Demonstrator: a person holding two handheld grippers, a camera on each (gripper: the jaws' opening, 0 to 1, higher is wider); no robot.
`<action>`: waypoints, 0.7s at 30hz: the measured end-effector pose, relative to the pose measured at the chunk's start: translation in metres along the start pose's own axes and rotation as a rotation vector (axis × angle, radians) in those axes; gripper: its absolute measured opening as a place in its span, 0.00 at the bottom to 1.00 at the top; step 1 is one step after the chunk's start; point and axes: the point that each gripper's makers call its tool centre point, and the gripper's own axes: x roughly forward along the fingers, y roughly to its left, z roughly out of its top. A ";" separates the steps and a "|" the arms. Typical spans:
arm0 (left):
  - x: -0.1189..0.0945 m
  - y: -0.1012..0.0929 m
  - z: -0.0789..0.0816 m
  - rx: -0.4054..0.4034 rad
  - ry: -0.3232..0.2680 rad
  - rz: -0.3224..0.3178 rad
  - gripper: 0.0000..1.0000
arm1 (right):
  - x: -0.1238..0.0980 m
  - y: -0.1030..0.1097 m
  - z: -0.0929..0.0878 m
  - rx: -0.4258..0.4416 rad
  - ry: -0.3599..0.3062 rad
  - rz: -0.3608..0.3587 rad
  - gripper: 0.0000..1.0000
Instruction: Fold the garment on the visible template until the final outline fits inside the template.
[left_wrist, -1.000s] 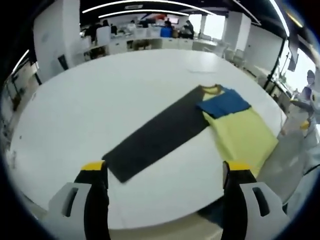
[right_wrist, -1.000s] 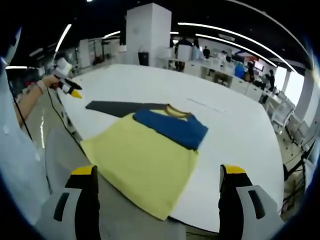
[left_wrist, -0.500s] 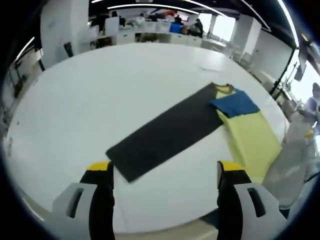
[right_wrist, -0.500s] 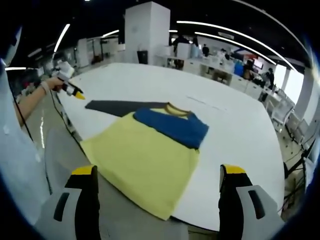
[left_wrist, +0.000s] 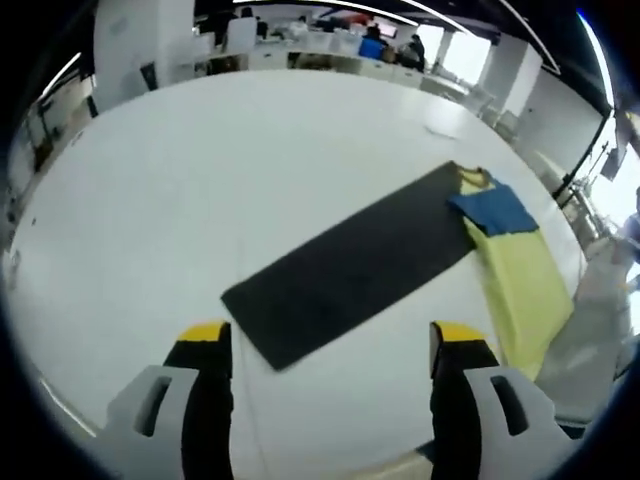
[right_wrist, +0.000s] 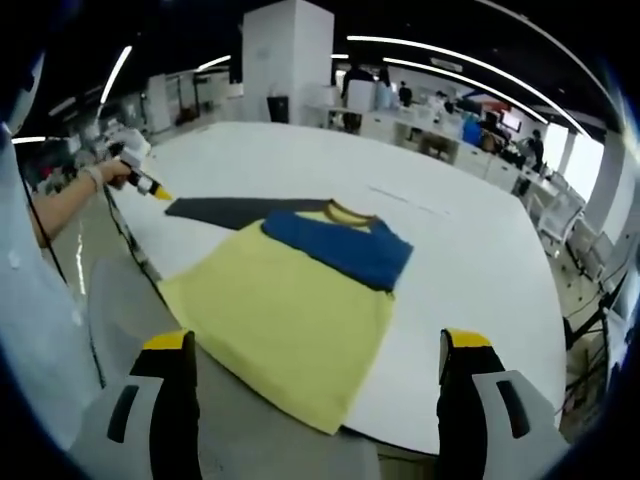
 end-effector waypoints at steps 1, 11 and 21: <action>0.001 0.001 0.000 -0.006 0.000 0.003 0.76 | 0.000 0.000 -0.001 0.000 0.004 -0.002 1.00; 0.017 0.023 -0.004 -0.063 -0.006 0.023 0.71 | 0.001 -0.001 -0.003 0.003 0.022 -0.019 1.00; 0.031 0.041 -0.015 -0.118 0.001 0.055 0.67 | 0.003 -0.001 -0.005 0.025 0.024 -0.026 1.00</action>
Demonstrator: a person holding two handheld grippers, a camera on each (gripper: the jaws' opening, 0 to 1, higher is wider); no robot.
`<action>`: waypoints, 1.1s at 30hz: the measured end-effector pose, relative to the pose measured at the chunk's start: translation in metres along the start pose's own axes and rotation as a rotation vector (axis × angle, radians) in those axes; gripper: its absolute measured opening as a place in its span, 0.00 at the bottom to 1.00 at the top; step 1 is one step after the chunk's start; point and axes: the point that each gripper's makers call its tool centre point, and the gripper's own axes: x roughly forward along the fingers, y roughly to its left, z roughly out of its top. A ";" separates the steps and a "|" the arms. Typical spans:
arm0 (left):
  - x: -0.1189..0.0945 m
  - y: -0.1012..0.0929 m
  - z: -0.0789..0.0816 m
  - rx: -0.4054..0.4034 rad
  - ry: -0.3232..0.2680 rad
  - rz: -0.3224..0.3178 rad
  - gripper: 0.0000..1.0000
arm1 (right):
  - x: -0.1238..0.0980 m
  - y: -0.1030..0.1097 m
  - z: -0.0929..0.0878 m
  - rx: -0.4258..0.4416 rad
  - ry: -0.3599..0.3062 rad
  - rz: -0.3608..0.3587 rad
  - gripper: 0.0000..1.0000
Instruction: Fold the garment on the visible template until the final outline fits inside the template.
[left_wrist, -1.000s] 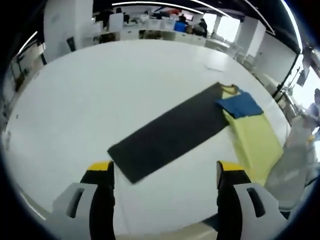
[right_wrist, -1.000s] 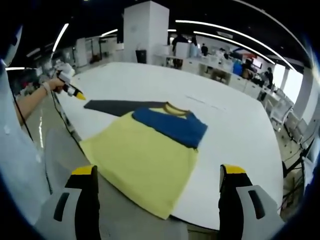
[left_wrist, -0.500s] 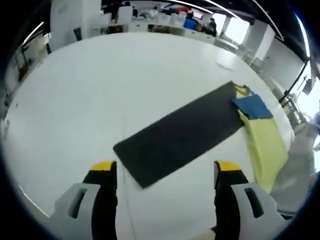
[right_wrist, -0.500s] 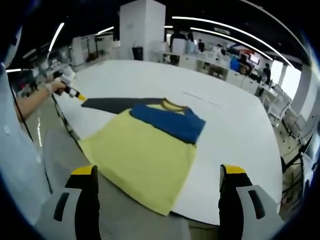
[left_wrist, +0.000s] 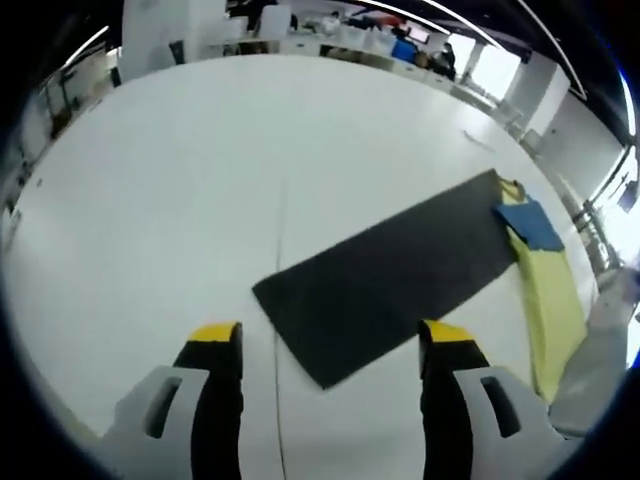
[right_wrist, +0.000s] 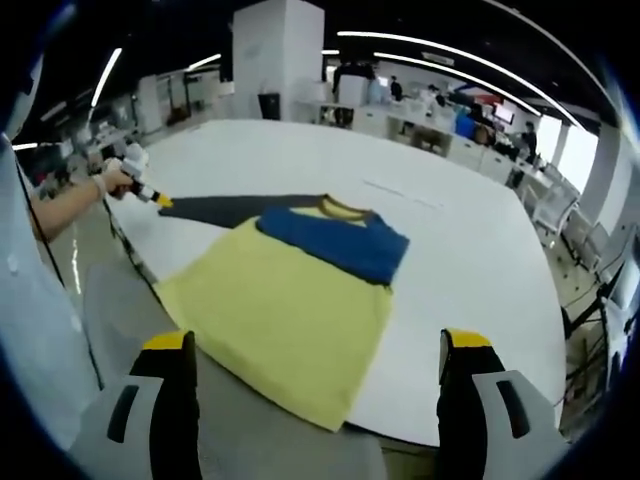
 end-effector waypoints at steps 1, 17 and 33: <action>0.001 0.001 0.000 -0.004 0.001 -0.001 0.66 | 0.000 0.000 -0.001 -0.001 0.002 -0.001 1.00; 0.001 0.017 -0.003 -0.009 -0.013 0.036 0.44 | 0.004 0.003 0.006 -0.001 -0.003 0.011 1.00; 0.007 0.021 -0.001 0.089 0.019 0.078 0.15 | 0.001 0.002 0.007 -0.002 -0.005 0.012 1.00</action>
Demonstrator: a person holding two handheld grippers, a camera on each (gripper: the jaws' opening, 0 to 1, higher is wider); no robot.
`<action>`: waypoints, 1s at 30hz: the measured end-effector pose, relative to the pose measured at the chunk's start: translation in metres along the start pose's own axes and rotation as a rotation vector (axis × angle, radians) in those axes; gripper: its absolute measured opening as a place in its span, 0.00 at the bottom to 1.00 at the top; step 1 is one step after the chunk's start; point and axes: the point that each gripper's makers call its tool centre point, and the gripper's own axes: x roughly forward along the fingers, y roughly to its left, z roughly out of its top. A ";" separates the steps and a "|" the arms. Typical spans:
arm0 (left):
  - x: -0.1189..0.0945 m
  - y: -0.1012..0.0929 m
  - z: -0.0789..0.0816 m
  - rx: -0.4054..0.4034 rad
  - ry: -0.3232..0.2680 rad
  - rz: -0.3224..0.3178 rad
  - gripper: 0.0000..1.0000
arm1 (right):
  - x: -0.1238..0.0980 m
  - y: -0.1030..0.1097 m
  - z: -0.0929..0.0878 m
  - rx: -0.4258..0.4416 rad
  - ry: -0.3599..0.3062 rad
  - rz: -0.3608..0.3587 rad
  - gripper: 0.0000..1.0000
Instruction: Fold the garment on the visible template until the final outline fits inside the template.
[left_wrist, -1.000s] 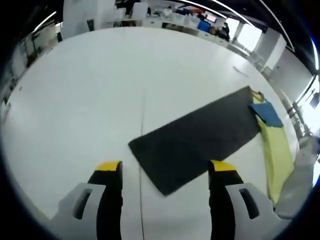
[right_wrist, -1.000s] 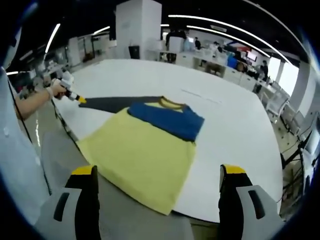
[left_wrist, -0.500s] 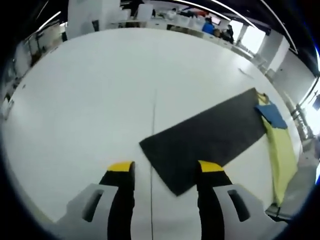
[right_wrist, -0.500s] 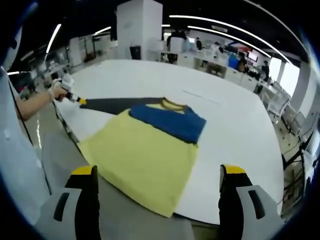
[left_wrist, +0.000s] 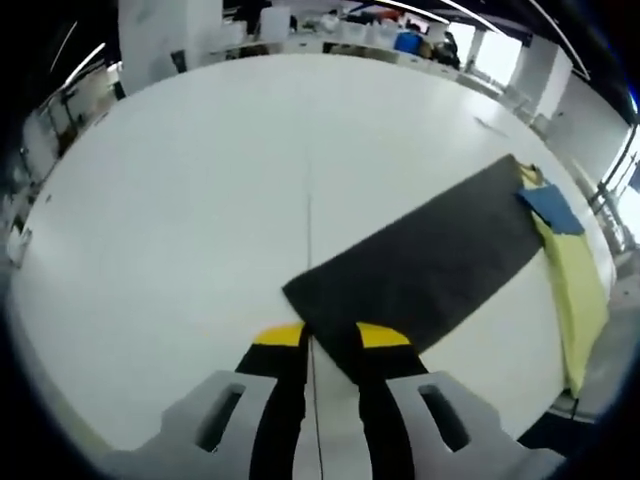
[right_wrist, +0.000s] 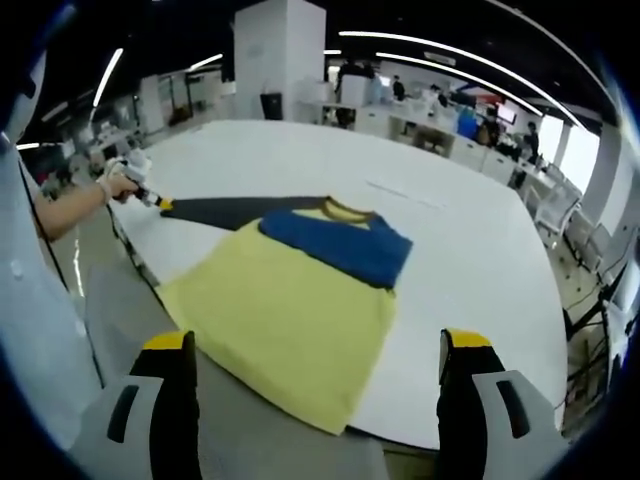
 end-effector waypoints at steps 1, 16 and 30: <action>0.000 0.000 0.000 0.013 0.001 0.005 0.15 | 0.000 0.000 0.000 0.000 0.000 0.001 1.00; 0.002 0.002 0.001 0.026 0.007 0.033 0.13 | 0.001 0.000 0.000 0.001 -0.002 0.005 1.00; 0.009 -0.008 0.003 -0.033 -0.011 0.007 0.00 | -0.002 0.000 -0.004 0.023 -0.023 0.001 1.00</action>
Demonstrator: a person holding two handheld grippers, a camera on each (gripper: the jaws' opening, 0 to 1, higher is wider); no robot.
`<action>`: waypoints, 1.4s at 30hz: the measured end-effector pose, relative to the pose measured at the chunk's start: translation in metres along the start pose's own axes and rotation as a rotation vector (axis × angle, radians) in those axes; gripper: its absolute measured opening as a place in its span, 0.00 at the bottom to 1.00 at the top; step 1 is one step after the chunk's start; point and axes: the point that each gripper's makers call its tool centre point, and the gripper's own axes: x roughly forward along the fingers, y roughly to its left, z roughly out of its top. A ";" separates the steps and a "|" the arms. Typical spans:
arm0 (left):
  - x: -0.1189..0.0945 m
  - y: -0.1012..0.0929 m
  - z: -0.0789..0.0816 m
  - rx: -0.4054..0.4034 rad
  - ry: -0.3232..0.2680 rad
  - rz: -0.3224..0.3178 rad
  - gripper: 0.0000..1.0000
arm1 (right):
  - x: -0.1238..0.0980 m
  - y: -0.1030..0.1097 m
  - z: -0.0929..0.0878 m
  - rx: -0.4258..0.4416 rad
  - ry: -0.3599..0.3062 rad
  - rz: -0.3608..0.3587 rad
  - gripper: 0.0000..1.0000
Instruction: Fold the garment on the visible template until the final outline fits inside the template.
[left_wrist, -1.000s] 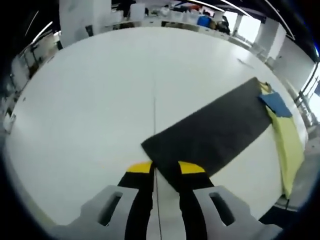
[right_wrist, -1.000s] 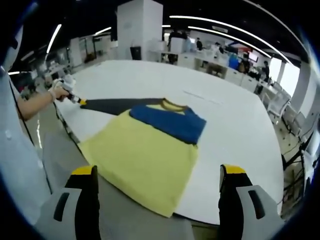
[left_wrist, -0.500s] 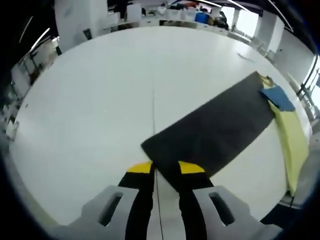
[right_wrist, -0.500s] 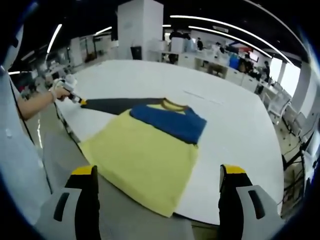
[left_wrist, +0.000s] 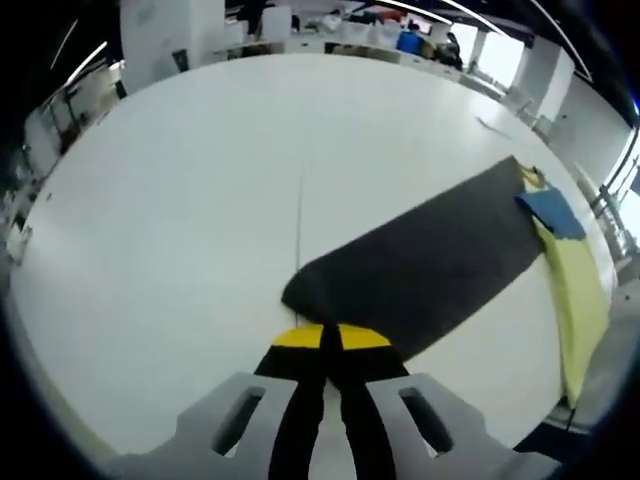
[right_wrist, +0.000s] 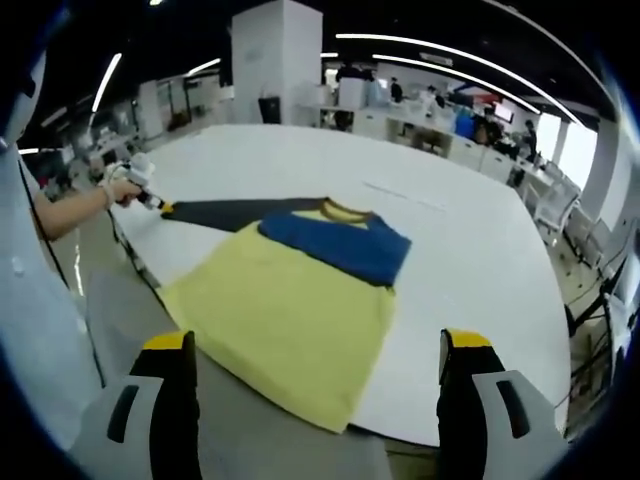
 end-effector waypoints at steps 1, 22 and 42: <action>0.000 0.000 0.000 0.000 -0.002 0.002 0.00 | 0.000 0.000 0.000 0.003 -0.003 0.000 1.00; -0.040 -0.002 0.064 0.026 -0.206 0.070 0.00 | -0.002 -0.006 -0.008 0.008 -0.012 0.004 1.00; -0.100 -0.049 0.157 0.104 -0.454 0.025 0.00 | -0.006 -0.007 -0.009 -0.001 -0.025 0.015 1.00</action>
